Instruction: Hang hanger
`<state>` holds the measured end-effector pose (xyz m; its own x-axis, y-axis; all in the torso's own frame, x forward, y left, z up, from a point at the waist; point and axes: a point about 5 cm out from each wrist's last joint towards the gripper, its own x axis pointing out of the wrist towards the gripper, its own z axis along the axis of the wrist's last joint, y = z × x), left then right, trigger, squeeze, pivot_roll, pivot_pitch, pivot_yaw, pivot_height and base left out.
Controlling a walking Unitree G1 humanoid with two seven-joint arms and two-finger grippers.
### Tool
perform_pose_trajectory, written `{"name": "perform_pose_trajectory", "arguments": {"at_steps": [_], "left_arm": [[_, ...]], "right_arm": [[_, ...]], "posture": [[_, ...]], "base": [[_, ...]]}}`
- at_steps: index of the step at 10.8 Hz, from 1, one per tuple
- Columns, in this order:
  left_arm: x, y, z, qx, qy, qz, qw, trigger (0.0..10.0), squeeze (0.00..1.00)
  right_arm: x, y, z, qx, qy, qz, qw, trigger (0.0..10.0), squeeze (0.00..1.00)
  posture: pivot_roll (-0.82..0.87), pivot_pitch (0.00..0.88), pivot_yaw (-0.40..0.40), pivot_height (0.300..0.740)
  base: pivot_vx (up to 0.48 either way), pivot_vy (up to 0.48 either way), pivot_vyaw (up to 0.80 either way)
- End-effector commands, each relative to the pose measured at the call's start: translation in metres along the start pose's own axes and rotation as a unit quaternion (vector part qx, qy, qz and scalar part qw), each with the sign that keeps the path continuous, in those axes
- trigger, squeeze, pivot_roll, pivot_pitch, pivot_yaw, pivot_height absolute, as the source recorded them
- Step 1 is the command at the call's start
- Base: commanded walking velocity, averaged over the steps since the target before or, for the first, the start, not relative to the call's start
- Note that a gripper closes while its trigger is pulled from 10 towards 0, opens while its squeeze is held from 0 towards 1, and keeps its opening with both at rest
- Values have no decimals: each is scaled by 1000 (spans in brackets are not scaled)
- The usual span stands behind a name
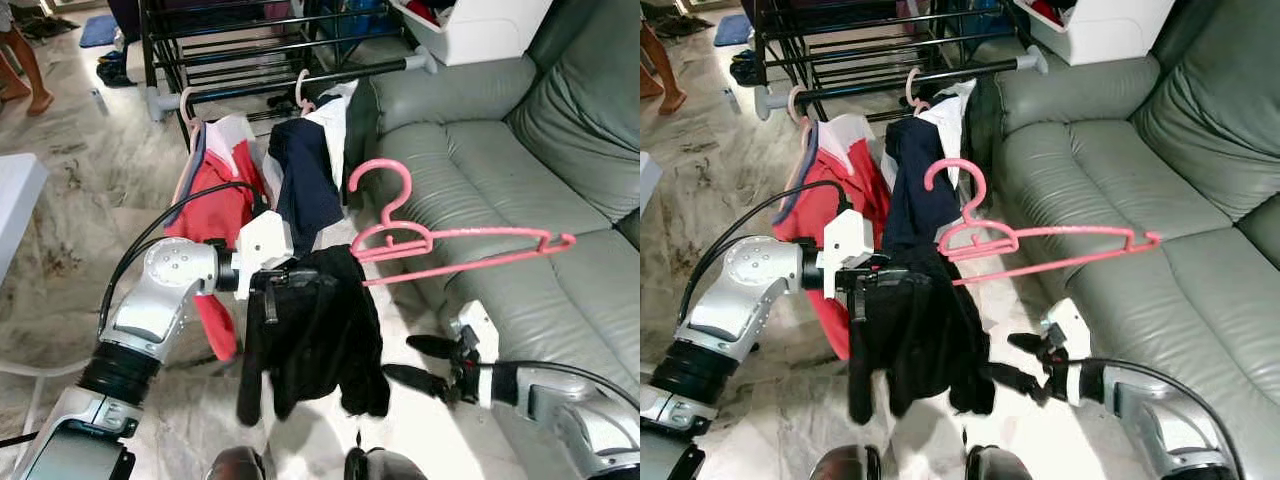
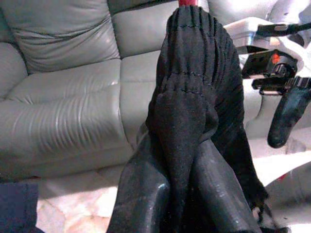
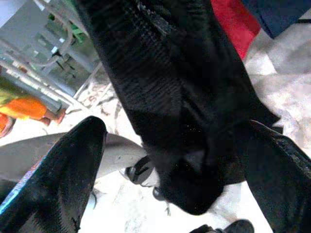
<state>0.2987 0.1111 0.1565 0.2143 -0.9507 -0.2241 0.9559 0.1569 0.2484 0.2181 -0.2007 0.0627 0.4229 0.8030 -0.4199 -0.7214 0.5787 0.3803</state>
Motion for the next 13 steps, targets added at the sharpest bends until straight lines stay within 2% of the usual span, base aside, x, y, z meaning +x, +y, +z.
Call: {"name": "perform_pose_trajectory", "arguments": {"at_steps": [1, 2, 3, 6, 7, 8, 10, 12, 13], "left_arm": [[-1, 2, 3, 12, -2, 5, 1000, 0, 0], [0, 3, 5, 14, -6, 6, 1000, 0, 0], [0, 4, 13, 15, -19, 6, 1000, 0, 0], [-3, 7, 38, 18, -59, 3, 998, 0, 0], [-5, 9, 40, 15, -63, 6, 998, 0, 0], [-8, 11, 33, 23, -43, 11, 999, 0, 0], [-4, 11, 44, 18, -65, 14, 998, 0, 0], [-2, 15, 58, 16, -93, 26, 995, 0, 0], [-2, 18, 65, 14, -104, 37, 994, 0, 0]], "right_arm": [[0, -2, -3, -13, 22, -5, 1000, 10000, 0], [1, -5, -5, -17, 33, -12, 999, 10000, 0], [4, -11, -11, -34, 54, -41, 997, 10000, 0], [2, -32, -19, -54, 70, -128, 988, 10000, 0], [2, -27, -16, -46, 35, -106, 993, 10000, 0], [-3, -22, -18, -39, 28, -84, 995, 10000, 0], [-7, -29, -36, -35, 66, -120, 990, 10000, 0], [-3, -34, -44, -29, 86, -141, 986, 10000, 0], [-1, -38, -43, -29, 74, -154, 985, 10000, 0]], "posture": [[-45, 94, -1, 740], [-44, 94, -2, 740], [-43, 94, -4, 740], [-40, 96, -8, 740], [-40, 96, -8, 740], [-43, 97, -7, 740], [-43, 97, -7, 740], [-46, 100, -7, 740], [-41, 100, -9, 740]], "base": [[0, 0, 0], [0, 0, 0], [0, 0, 0], [0, 0, 0], [0, 0, 0], [0, 0, 0], [0, 0, 0], [0, 0, 0], [0, 0, 0]]}}
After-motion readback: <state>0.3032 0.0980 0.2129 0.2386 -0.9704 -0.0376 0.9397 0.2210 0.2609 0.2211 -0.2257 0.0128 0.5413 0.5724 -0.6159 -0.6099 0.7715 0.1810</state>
